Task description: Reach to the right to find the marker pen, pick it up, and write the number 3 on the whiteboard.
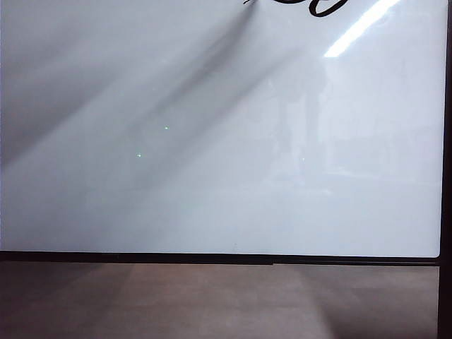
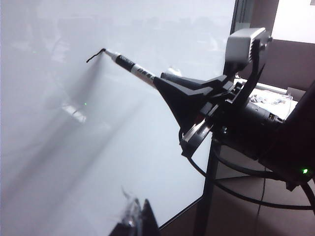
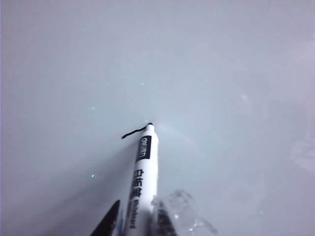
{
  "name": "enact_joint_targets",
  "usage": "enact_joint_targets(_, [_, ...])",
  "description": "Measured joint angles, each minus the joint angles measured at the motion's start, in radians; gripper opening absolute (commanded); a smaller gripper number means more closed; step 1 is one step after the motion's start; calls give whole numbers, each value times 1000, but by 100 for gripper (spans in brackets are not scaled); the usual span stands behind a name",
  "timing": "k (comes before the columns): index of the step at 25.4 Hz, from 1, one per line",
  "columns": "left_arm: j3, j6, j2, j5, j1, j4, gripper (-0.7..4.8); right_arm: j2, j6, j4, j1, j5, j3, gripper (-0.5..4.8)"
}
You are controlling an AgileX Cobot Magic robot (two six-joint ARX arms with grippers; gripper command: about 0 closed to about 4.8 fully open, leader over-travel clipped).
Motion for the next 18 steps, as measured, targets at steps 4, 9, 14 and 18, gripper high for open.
enact_joint_targets(4, [0, 0, 0, 0, 0, 0, -6, -1, 0, -8, 0, 12, 0, 39])
enact_joint_targets(9, [0, 0, 0, 0, 0, 0, -6, -3, 0, -24, 2, 29, 0, 39])
enact_joint_targets(14, [0, 0, 0, 0, 0, 0, -6, -4, 0, -38, 2, 31, 0, 39])
enact_joint_targets(18, [0, 0, 0, 0, 0, 0, -6, -24, 1, -93, 2, 30, 0, 39])
